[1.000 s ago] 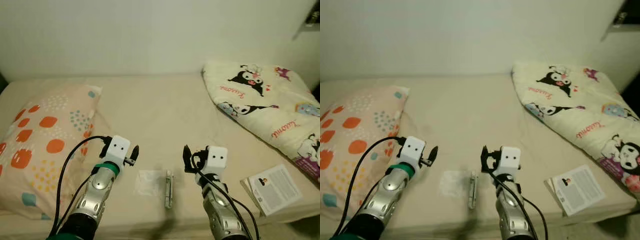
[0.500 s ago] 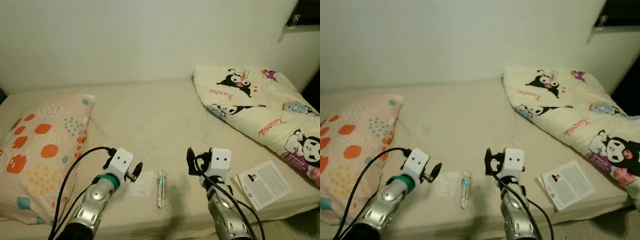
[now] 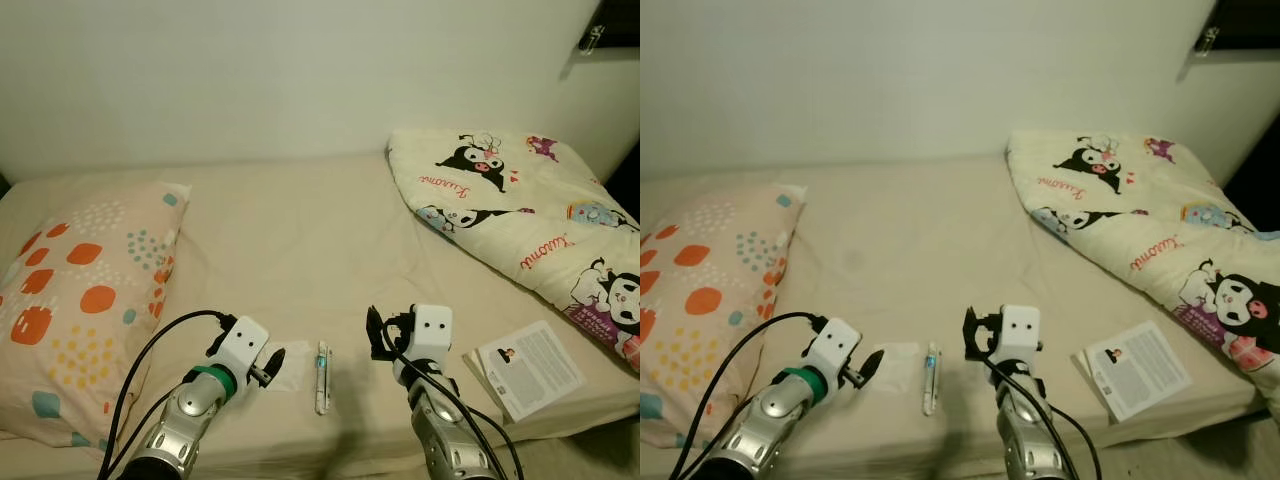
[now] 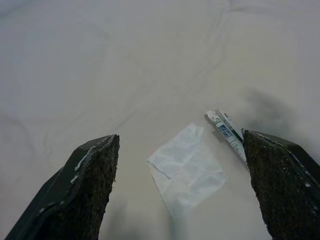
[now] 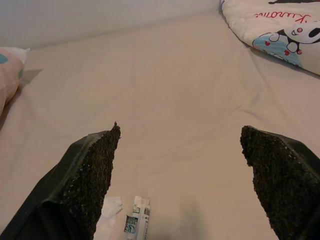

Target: Clean up the room

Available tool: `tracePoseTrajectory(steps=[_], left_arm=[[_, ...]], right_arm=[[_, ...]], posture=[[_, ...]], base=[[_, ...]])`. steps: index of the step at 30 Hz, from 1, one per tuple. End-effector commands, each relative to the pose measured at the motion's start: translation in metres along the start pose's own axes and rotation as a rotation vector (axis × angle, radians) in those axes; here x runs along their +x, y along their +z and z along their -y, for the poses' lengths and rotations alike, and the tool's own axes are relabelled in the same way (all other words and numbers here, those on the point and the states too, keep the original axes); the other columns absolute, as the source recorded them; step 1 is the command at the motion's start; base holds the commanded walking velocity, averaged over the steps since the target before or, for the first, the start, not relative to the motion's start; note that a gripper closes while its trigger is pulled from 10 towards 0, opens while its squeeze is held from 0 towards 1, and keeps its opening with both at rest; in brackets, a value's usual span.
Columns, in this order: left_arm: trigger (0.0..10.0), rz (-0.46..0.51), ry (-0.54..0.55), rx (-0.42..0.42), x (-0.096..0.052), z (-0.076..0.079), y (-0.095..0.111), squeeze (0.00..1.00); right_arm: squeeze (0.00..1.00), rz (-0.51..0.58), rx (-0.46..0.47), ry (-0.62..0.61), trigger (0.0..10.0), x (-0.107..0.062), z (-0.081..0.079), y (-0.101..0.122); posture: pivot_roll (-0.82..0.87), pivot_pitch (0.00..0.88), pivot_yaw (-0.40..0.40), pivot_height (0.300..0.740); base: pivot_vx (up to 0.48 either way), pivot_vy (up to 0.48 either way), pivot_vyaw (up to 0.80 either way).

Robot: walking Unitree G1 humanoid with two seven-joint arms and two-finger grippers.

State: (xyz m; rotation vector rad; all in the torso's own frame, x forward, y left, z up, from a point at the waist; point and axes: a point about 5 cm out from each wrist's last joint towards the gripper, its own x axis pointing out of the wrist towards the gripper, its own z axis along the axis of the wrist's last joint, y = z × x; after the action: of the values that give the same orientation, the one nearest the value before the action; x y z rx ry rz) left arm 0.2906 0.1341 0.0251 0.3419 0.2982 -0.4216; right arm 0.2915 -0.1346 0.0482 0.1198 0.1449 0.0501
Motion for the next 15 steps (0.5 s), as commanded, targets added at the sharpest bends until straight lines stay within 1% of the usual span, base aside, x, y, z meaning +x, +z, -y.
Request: tracePoseTrajectory(steps=[1, 5, 7, 15], left_arm=[[10.0, -0.006, -0.003, 0.001, 0.000, 0.001, -0.002, 0.00], [10.0, -0.010, 0.002, 0.002, 0.000, 0.001, -0.003, 0.00], [10.0, -0.019, 0.037, 0.011, 0.000, -0.005, -0.005, 0.00], [10.0, -0.034, 0.062, 0.015, 0.000, -0.010, -0.008, 0.00]], right_arm=[[0.00, -0.014, -0.001, 0.008, 10.0, 0.000, -0.002, -0.002], [0.00, -0.012, -0.002, 0.008, 10.0, 0.001, -0.002, -0.002], [0.00, -0.015, -0.004, 0.011, 10.0, 0.000, -0.002, -0.004], [0.00, -0.017, -0.006, 0.014, 10.0, -0.001, -0.002, -0.005]], posture=[[-0.02, 0.031, 0.050, 0.706], [-0.02, 0.031, 0.051, 0.696], [-0.02, 0.031, 0.051, 0.681], [-0.02, 0.028, 0.049, 0.656]], base=[[0.000, 0.000, 0.00], [0.000, 0.000, 0.00], [0.000, 0.000, 0.00], [0.000, 0.000, 0.00]])
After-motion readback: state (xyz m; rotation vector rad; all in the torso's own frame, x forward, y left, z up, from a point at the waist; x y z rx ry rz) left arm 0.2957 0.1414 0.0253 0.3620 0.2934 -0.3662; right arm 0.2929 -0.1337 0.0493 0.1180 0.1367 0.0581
